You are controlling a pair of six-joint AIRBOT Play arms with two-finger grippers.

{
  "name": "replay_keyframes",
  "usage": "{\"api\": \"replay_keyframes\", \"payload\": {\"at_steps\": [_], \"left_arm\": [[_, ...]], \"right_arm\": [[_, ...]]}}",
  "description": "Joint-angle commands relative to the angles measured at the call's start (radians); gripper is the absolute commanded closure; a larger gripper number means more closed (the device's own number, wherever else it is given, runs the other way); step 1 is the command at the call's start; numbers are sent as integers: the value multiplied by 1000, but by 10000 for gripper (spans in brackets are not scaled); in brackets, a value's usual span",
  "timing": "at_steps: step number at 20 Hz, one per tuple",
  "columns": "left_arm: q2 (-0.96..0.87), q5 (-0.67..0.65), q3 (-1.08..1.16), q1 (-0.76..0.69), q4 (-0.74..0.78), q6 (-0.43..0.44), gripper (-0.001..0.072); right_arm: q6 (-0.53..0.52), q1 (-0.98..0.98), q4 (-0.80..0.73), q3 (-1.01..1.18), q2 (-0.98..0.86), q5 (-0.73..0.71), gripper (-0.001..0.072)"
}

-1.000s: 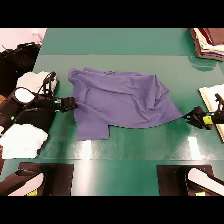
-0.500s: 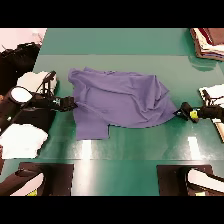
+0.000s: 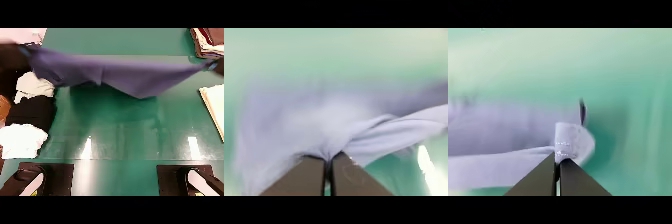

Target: Fold the shirts.

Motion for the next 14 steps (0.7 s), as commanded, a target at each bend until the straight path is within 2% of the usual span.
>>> {"api": "replay_keyframes", "payload": {"at_steps": [1,4,7,11,14], "left_arm": [[24,-2,360,1,43,-3,685],[24,20,555,1,43,-3,685],[24,43,616,1,43,-3,686],[0,4,500,1,43,-3,685],[-50,-64,338,1,33,-4,685]], "right_arm": [[0,-33,0,266,138,11,698],[6,-105,0,416,213,15,698],[32,-211,-1,523,241,56,698],[88,-301,0,627,170,174,698],[124,-270,-1,638,57,313,698]]}}
